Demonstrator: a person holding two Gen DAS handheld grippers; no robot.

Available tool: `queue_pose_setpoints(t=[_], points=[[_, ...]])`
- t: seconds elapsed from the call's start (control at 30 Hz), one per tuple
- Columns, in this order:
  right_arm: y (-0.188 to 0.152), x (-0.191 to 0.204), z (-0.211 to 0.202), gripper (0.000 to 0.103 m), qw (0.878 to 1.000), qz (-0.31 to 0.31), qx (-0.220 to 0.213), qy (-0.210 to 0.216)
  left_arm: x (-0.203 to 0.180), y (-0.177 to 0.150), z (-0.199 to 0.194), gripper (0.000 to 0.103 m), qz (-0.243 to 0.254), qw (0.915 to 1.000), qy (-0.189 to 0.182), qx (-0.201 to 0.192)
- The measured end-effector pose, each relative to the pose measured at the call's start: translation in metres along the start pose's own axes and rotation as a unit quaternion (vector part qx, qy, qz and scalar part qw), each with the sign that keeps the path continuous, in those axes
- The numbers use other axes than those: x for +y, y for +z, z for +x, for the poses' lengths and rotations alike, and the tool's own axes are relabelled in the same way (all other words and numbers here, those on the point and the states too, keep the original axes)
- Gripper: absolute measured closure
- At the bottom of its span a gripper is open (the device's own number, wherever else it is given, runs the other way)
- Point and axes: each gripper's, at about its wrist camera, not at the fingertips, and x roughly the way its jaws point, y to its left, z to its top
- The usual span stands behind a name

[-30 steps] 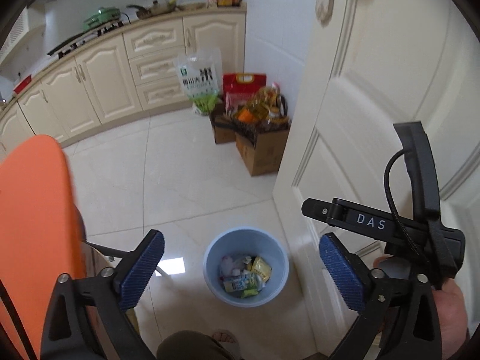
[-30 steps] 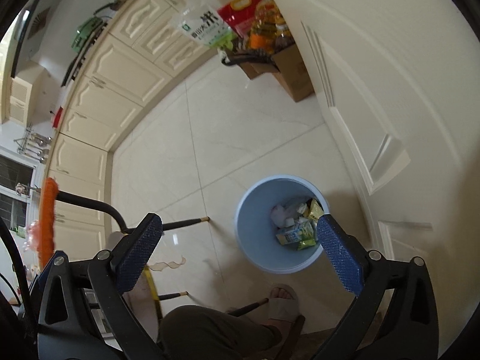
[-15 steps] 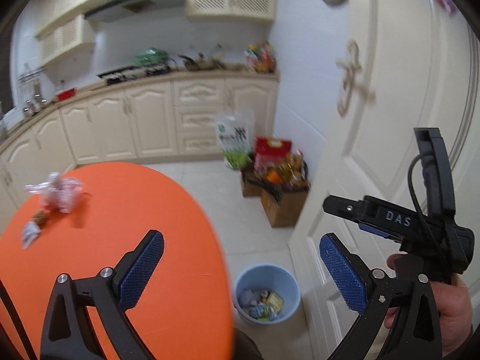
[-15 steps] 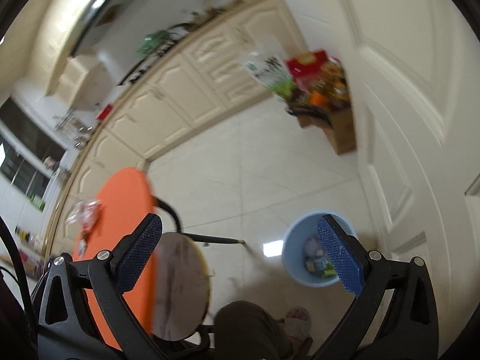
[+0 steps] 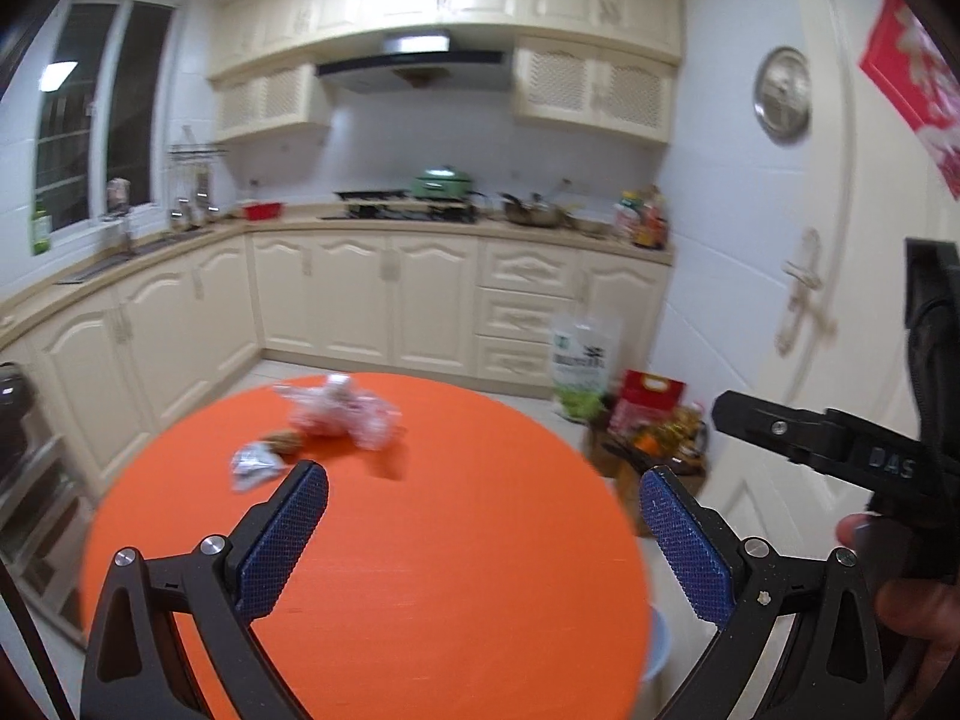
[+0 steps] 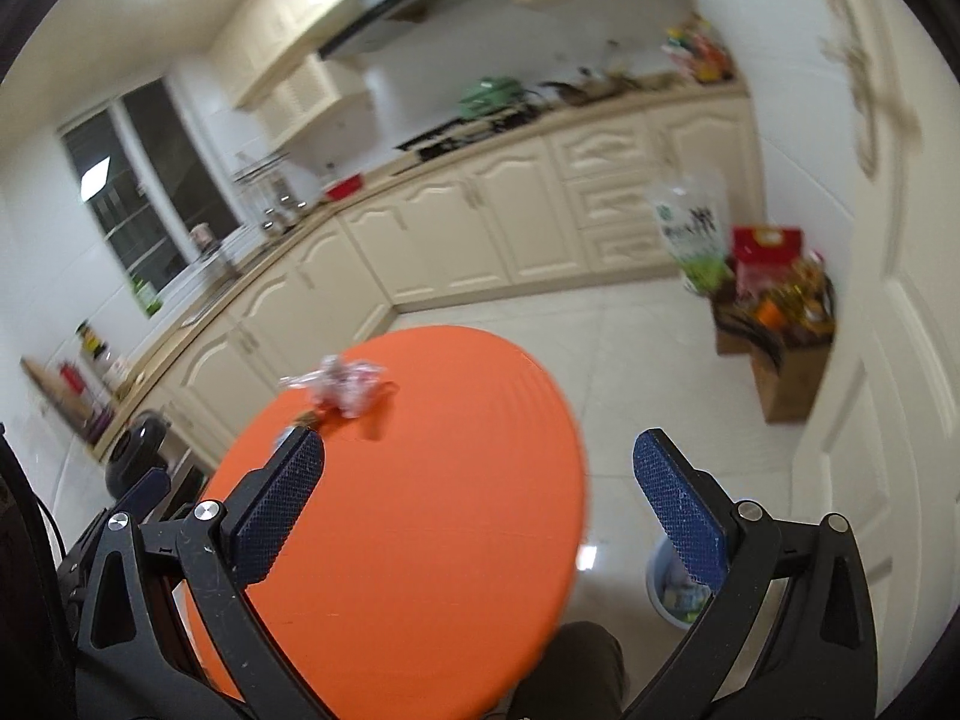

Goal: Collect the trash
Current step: 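Return both tools to the orange table, then grasp the clear plastic bag with the right gripper while the left grasps the white wrapper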

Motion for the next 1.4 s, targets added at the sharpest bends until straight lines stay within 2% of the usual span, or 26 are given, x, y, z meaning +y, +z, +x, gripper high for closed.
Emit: queue_pose_setpoints(t=[0.13, 0.33, 0.43, 0.6, 0.7, 0.87, 1.07, 1.4], points=[[-0.005, 0.057, 0.010, 0.000, 0.998, -0.062, 0.002, 0.005, 0.030, -0.005, -0.020, 0.001, -0.020, 0.9988, 0.043, -0.011], [-0.017, 0.124, 0.035, 0.000, 0.991, -0.132, 0.017, 0.023, 0.065, -0.017, -0.025, 0.001, -0.054, 0.9940, 0.095, -0.014], [-0.022, 0.146, 0.053, 0.000, 0.987, -0.156, 0.030, 0.032, 0.081, -0.023, -0.027, 0.001, -0.068, 0.9911, 0.114, -0.013], [-0.025, 0.165, 0.086, 0.000, 0.982, -0.175, 0.051, 0.042, 0.085, -0.017, 0.000, 0.001, -0.084, 0.9880, 0.130, 0.001], [-0.024, 0.165, 0.103, 0.000, 0.981, -0.179, 0.063, 0.042, 0.090, -0.008, 0.025, 0.001, -0.087, 0.9873, 0.132, 0.018], [-0.018, 0.161, 0.137, 0.000, 0.979, -0.180, 0.083, 0.036, 0.101, 0.020, 0.089, 0.001, -0.095, 0.9864, 0.124, 0.051], [-0.009, 0.150, 0.184, 0.000, 0.978, -0.176, 0.110, 0.023, 0.144, 0.057, 0.167, 0.001, -0.100, 0.9829, 0.121, 0.097], [-0.002, 0.141, 0.270, 0.000, 0.972, -0.172, 0.155, 0.020, 0.158, 0.096, 0.278, 0.001, -0.091, 0.9774, 0.119, 0.150]])
